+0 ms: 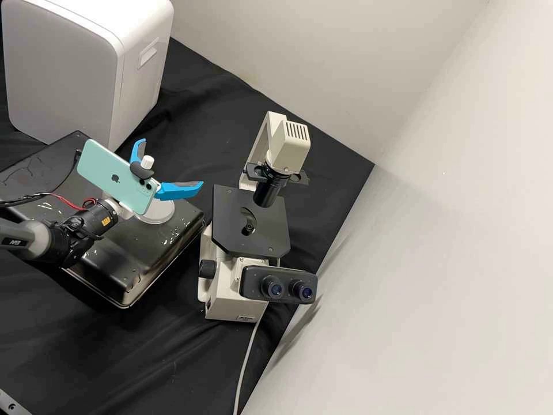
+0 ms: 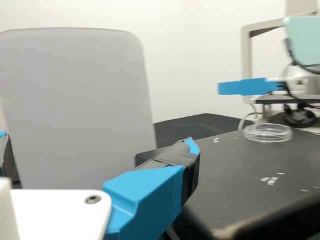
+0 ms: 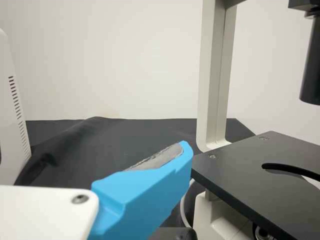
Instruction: Place the petri dish on the microscope
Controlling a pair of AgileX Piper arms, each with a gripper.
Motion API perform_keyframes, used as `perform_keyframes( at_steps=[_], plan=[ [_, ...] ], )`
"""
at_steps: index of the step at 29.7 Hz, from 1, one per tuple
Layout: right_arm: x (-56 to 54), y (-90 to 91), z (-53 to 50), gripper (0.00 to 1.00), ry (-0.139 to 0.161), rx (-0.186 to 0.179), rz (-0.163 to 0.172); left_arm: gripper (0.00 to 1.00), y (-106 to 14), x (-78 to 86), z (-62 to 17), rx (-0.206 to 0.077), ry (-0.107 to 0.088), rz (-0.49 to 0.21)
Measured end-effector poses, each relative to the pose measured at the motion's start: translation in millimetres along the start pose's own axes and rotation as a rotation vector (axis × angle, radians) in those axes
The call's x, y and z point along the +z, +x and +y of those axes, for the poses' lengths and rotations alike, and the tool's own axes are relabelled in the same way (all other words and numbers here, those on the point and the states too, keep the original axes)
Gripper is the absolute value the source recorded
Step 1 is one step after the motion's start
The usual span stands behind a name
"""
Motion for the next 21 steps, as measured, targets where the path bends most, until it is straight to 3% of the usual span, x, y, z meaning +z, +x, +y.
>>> perform_keyframes(
  at_steps=[4,8,13,16,21],
  plan=[
    [0.0,0.0,0.0,1.0,0.0,0.0,0.0,1.0,-2.5,5.6,-1.9,-0.014,-0.001,-0.027],
    [0.0,0.0,0.0,1.0,0.0,0.0,0.0,1.0,-1.4,6.9,-5.8,-0.033,0.017,-0.028],
    [0.0,0.0,0.0,1.0,0.0,0.0,0.0,1.0,-0.6,7.3,-7.9,-0.042,0.025,-0.026],
    [0.0,0.0,0.0,1.0,0.0,0.0,0.0,1.0,0.4,8.0,-11.3,-0.058,0.018,-0.024],
    [0.0,0.0,0.0,1.0,0.0,0.0,0.0,1.0,4.5,6.3,-18.3,-0.088,-0.016,-0.003]
  ],
)
